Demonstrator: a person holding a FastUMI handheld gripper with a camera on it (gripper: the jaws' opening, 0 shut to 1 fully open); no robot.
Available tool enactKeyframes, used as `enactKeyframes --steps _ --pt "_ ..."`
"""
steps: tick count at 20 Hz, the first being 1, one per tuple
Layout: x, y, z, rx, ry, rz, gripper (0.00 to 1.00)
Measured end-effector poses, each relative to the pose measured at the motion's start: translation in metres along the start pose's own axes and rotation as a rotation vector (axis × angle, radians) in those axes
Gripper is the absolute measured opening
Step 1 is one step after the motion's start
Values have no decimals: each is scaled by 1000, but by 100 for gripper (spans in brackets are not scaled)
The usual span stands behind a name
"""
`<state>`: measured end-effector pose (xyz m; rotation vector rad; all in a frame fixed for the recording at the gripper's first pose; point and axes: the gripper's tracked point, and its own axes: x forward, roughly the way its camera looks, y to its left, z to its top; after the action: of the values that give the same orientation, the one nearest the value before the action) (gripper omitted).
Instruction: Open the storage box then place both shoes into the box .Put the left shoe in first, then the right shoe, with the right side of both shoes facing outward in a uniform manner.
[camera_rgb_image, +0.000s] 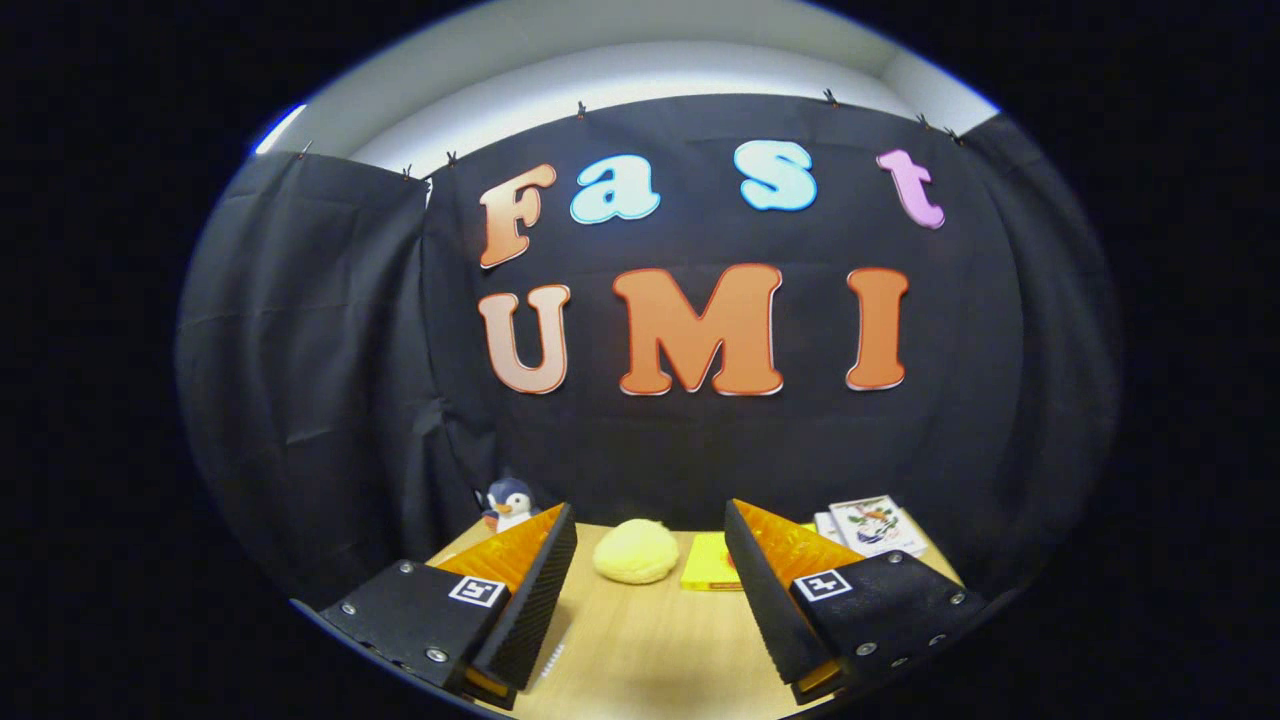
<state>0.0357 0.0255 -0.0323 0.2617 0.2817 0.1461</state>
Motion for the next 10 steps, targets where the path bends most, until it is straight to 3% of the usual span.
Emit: enactKeyframes --steps 2,10 --pt "-8 -21 11 -24 -46 -46 92" --pt "-45 -66 60 -16 -236 -100 94"
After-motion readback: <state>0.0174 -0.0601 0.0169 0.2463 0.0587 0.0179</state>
